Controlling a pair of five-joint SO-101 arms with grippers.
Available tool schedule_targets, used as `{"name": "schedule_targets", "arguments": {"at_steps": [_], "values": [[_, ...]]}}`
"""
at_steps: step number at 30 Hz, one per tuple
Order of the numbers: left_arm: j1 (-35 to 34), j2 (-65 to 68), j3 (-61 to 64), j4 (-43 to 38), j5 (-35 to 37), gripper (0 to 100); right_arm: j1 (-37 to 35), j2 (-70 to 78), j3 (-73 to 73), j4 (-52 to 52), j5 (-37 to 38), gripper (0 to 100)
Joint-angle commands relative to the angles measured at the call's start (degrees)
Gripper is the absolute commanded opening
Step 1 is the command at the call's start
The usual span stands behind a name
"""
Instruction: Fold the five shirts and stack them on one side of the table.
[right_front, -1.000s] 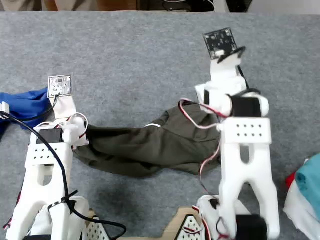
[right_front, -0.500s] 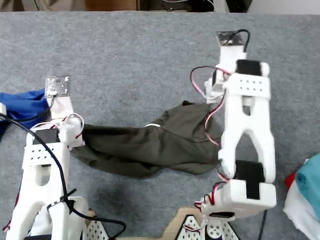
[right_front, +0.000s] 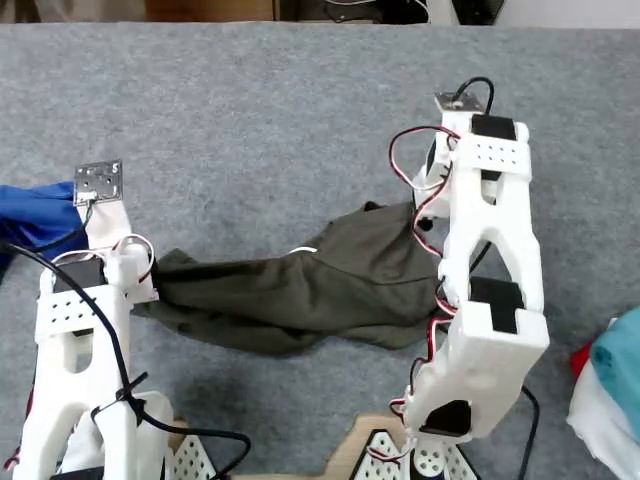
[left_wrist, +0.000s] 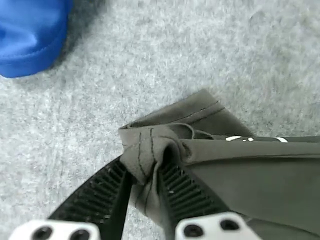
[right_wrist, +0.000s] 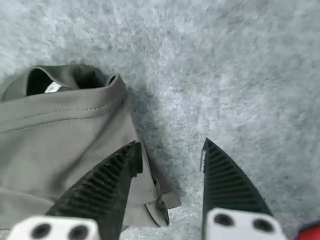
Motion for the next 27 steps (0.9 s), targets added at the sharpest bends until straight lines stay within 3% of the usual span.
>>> {"name": "schedule_targets", "arguments": {"at_steps": [1,12,27], "values": [[-0.18,-0.75,-4.04,0.62,-0.09,2,-0.75,-0.13,-3.47,-0.88,-0.7,19.5],[-0.44,-0.75,-4.13,0.7,1.05,2,-9.45,1.01,-8.4,-4.31,-0.7,19.5],[-0.62,-0.75,-3.78,0.7,2.73,2,-6.55,4.62,-8.22,-4.75,-0.26,19.4]]}}
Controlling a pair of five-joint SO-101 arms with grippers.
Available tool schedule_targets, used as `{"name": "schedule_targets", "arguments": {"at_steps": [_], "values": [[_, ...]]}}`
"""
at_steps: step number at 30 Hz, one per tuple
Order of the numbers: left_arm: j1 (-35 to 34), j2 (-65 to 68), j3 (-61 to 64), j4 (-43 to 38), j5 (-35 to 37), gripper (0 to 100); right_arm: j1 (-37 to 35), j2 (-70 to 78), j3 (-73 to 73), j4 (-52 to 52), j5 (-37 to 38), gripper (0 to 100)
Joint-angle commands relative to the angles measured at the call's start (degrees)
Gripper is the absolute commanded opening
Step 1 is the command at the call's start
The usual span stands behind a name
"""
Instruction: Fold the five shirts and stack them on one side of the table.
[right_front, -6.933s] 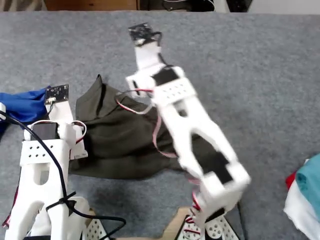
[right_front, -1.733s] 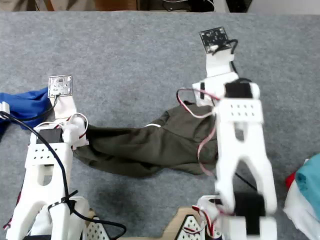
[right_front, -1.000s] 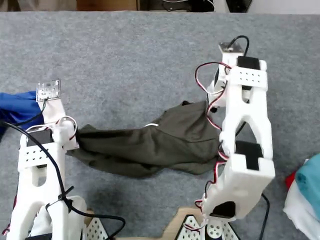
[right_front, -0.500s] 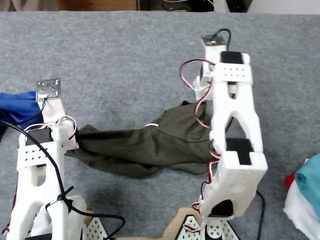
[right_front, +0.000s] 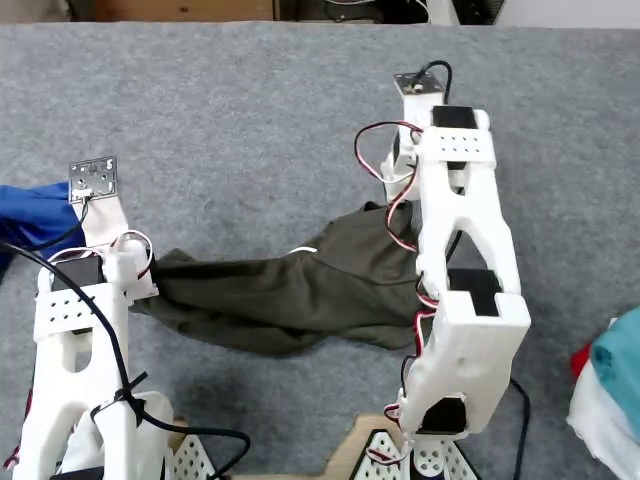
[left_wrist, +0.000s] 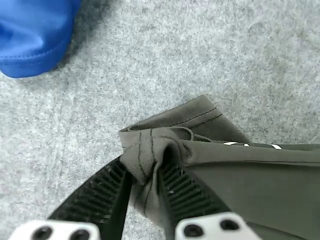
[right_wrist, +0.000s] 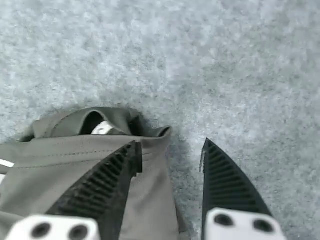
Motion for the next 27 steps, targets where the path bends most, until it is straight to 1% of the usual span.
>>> {"name": "schedule_targets", "arguments": {"at_steps": [1,3,8,11,16,19,21,27], "values": [[-0.62,-0.75,-2.64,0.26,0.62,2,0.57,0.31,-2.33,-0.09,-0.18,19.4],[-0.62,-0.75,-2.64,0.26,0.62,2,0.4,1.63,-3.03,-0.26,-0.44,19.3],[-0.62,-0.75,-2.81,0.26,0.62,2,0.31,6.55,-5.76,-2.2,-0.18,14.6],[-0.62,-0.84,-2.99,0.26,0.62,2,0.31,9.19,-8.4,-2.11,-0.18,14.5],[-0.62,-0.84,-2.99,0.26,0.62,2,0.31,11.74,-12.18,1.67,-0.7,13.6],[-0.62,-0.84,-2.99,0.26,0.62,2,0.31,12.44,-14.29,3.6,-0.7,7.3],[-0.62,-0.84,-2.99,0.26,0.62,2,0.31,12.88,-15.08,4.22,-0.7,5.1],[-0.62,-0.84,-3.08,0.26,0.62,2,0.31,12.53,-15.34,4.92,-0.7,4.6]]}}
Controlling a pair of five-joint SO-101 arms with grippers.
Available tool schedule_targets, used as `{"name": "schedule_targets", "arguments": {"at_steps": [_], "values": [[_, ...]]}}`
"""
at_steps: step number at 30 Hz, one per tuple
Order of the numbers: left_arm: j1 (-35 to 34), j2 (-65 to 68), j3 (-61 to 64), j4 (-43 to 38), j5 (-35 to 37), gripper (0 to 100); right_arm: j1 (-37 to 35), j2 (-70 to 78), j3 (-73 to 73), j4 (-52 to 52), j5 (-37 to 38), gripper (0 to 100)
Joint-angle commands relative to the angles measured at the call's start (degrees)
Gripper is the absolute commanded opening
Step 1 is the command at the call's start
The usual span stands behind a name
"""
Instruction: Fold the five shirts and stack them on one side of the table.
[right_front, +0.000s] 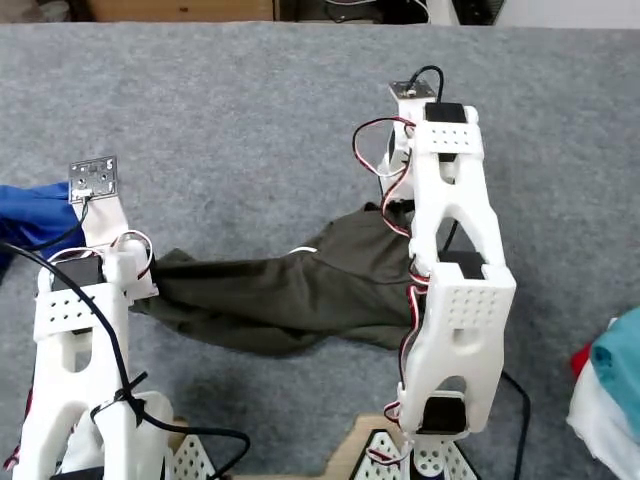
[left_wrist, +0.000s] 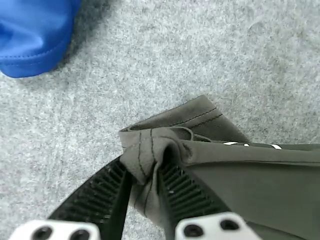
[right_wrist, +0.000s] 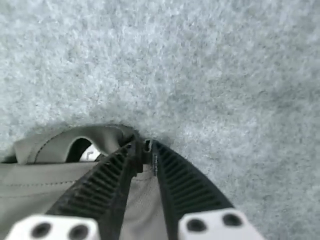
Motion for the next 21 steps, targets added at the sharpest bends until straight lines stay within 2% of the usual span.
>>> {"name": "schedule_targets", "arguments": {"at_steps": [1,3,6,11,16,21], "values": [[-0.62,-0.84,-3.08,0.26,0.62,2,0.31,-0.57,-3.3,1.76,-0.7,3.7],[-0.62,-0.84,-3.08,0.26,0.62,2,0.31,-0.57,-5.14,3.25,-0.7,0.4],[-0.62,-0.84,-3.16,0.26,0.62,2,0.84,-0.66,-9.27,6.77,-0.79,0.5],[-0.62,-0.92,-7.74,0.26,0.7,2,2.24,-0.92,-23.43,16.79,-3.6,0.5],[-0.26,-0.92,-17.67,0.26,0.7,2,4.35,-9.01,-33.36,17.32,-3.87,0.5],[-0.35,-0.92,-27.52,0.26,0.7,2,4.18,-20.79,-35.74,17.23,-2.9,0.5]]}}
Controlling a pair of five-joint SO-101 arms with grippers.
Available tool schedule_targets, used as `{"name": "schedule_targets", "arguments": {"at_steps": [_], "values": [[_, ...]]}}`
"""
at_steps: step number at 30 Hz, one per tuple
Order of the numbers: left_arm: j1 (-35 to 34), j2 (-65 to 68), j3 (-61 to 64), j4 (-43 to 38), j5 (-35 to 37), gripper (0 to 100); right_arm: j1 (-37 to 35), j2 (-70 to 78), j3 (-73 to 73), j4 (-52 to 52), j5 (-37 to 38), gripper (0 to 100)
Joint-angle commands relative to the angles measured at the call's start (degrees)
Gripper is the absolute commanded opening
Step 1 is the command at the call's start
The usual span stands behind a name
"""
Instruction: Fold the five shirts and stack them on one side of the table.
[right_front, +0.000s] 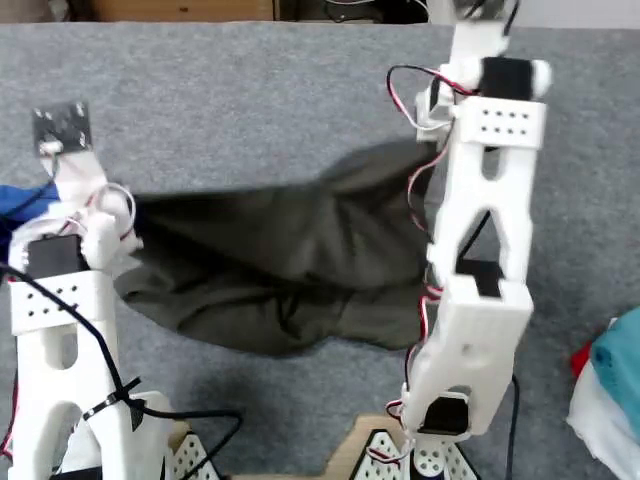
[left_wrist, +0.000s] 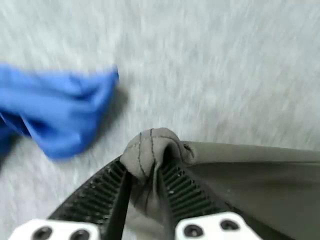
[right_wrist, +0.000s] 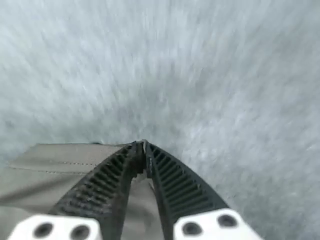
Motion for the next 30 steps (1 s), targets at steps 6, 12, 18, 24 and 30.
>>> {"name": "schedule_targets", "arguments": {"at_steps": [6,12,18,24,30], "values": [[-0.26,-0.4,-14.95,0.0,0.26,2,0.75,-20.53,-3.91,-0.79,2.64,0.5],[-0.18,-0.31,-16.44,-0.26,0.26,2,0.75,-23.52,-3.91,-5.54,4.31,0.5],[-0.09,-0.31,-21.8,-0.7,0.18,2,-1.27,-23.87,-6.81,-5.36,4.31,0.5],[-0.09,-0.31,-30.59,-0.26,0.18,2,-4.26,-23.87,-16.92,-4.92,4.13,0.5],[-0.18,-0.84,-37.45,-0.26,0.18,2,-5.14,-23.87,-27.91,-4.92,4.13,0.5]]}}
